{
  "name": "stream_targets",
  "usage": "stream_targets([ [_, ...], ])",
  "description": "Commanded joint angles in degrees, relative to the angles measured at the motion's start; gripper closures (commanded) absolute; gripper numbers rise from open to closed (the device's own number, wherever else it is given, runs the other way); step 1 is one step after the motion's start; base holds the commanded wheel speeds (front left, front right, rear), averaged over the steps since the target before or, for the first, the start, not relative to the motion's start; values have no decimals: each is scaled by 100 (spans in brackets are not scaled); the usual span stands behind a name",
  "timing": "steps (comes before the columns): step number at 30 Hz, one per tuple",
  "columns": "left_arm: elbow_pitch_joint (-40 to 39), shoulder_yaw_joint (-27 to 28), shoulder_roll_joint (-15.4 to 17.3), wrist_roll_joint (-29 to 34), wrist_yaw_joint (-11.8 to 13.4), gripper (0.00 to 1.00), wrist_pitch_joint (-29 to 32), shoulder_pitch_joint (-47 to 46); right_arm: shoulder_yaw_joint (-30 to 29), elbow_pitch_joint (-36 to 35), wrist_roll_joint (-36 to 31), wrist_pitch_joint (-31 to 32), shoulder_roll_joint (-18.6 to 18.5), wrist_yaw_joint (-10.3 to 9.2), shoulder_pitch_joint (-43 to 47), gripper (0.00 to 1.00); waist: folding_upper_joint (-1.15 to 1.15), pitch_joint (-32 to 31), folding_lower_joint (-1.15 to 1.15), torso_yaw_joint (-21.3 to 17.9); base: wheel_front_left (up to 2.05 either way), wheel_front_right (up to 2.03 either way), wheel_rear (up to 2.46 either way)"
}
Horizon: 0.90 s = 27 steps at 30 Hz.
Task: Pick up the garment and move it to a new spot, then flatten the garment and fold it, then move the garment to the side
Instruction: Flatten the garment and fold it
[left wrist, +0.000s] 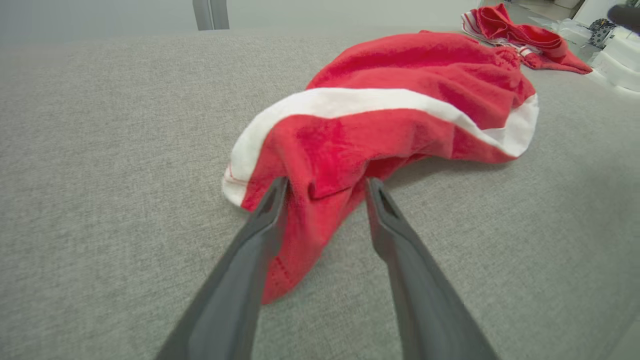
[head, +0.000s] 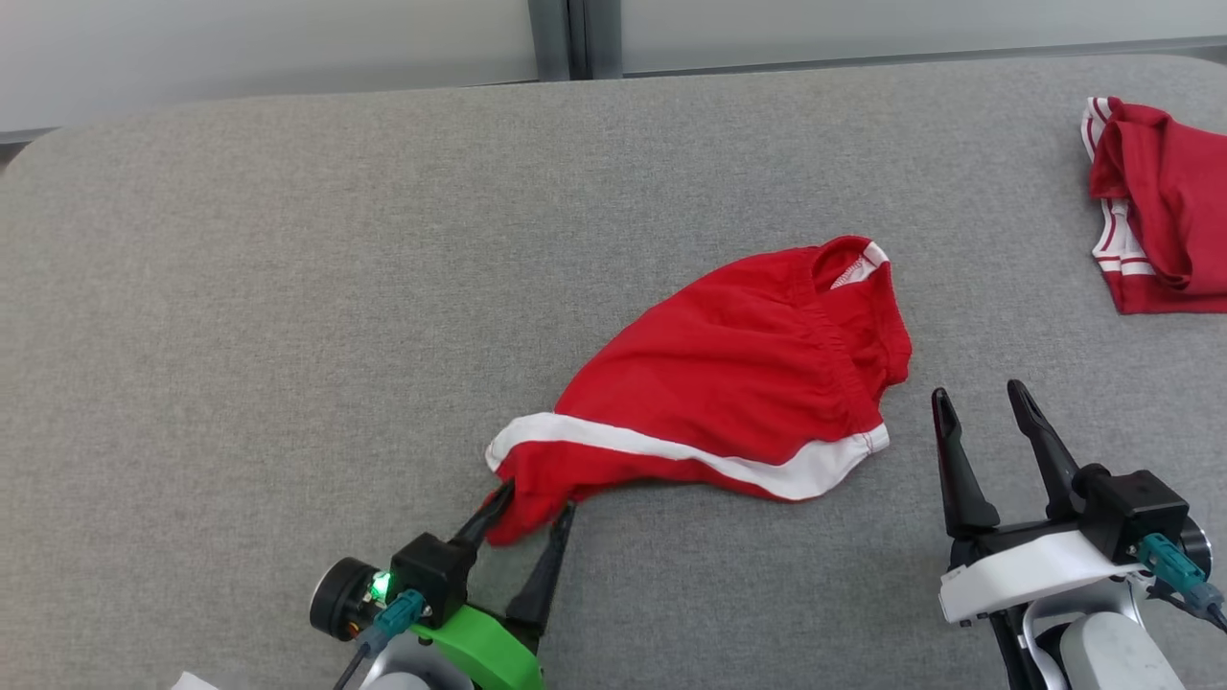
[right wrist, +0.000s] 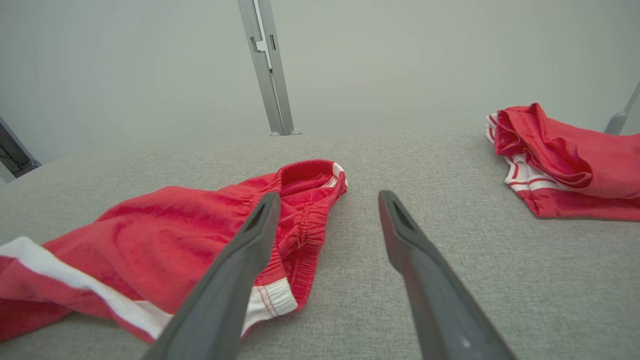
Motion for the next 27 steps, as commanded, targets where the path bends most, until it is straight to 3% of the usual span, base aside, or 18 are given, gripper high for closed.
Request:
stream_targets([
  [1, -110, 91, -47, 53, -12, 0, 1, 60, -27, 14, 29, -13, -38, -10, 68, 0, 0, -40, 0, 80, 0, 0, 0],
  [14, -1119, 1489, -130, 300, 93, 0, 1, 387, 77, 94, 90, -13, -35, -10, 136, 0, 0, -266, 0, 27, 0, 0, 0],
  [20, -819, 1856, -75, 421, -23, 0, 1, 379, 132, 108, 114, -13, -35, -10, 185, 0, 0, -316, 0, -84, 0, 0, 0],
  [27, -192, 1702, 51, 554, -138, 0, 2, -44, 183, 147, 146, -13, -83, -10, 108, 0, 0, -251, 0, -272, 0, 0, 0],
])
